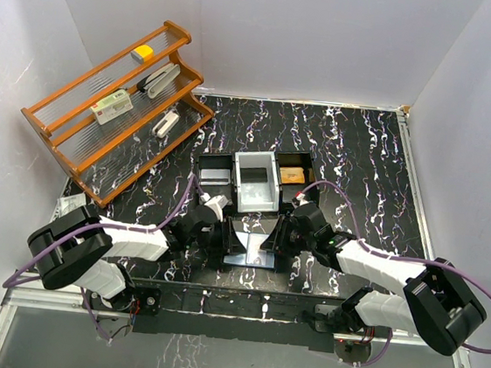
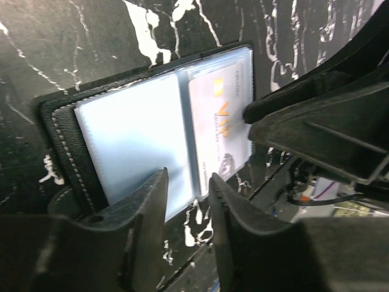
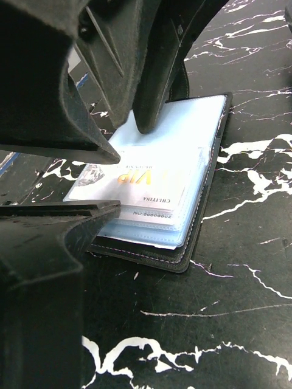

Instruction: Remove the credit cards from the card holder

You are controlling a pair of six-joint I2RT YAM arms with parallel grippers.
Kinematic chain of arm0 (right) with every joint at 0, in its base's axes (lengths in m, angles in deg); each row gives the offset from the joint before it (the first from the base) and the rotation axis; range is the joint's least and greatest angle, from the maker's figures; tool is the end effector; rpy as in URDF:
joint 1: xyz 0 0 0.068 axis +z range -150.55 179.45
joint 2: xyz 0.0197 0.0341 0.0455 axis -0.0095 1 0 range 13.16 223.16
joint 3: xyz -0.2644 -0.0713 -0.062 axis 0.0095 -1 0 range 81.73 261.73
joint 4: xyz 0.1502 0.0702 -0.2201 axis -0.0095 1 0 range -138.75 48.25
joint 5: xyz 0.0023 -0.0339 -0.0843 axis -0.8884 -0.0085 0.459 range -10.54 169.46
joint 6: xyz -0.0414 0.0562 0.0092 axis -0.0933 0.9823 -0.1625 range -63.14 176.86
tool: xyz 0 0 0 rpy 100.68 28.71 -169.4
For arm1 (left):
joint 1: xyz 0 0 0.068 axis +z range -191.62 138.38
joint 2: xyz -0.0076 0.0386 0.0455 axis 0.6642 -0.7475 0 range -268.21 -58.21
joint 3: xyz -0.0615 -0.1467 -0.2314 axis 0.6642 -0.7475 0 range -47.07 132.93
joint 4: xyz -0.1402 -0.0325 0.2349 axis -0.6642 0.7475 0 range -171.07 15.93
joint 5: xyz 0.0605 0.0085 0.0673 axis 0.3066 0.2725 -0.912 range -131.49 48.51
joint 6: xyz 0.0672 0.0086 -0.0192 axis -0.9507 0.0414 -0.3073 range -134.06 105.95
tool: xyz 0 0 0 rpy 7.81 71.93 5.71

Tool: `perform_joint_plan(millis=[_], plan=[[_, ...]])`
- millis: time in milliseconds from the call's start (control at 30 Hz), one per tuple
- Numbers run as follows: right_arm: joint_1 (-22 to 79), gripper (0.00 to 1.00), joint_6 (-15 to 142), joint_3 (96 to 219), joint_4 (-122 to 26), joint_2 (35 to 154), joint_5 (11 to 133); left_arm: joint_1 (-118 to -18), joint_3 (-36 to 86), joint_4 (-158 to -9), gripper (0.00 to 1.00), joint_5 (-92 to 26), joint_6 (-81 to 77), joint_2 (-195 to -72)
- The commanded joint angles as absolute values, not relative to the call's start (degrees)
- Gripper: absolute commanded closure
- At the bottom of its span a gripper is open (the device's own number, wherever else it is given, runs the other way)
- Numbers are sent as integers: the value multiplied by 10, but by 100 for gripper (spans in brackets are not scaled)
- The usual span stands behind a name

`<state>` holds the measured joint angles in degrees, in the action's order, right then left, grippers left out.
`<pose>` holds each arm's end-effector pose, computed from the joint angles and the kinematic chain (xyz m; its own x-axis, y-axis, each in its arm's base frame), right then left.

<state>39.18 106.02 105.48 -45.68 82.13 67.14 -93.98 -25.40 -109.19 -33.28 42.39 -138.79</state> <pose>0.1727 0.1594 0.1280 -0.9305 0.1879 -0.3146 -0.0453 0.7930 0.6075 0.1606 -0.2216 0.1235 -0.8883 -0.1989 -0.4140 0.2142 0.6181 -0.7564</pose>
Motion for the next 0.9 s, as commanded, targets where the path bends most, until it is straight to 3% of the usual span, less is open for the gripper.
perform_joint_plan(millis=[0, 167, 600, 867], plan=[[393, 70, 1036, 1059, -394, 835, 702, -943, -223, -1116, 63, -307, 408, -1378], [393, 70, 1038, 1057, -401, 837, 703, -943, -190, -1125, 56, -279, 394, -1408], [392, 69, 1039, 1046, -421, 859, 693, -943, -244, -1185, 60, -299, 454, -1495], [393, 69, 1040, 1041, -421, 862, 695, -943, -253, -1082, 57, -369, 443, -1409]])
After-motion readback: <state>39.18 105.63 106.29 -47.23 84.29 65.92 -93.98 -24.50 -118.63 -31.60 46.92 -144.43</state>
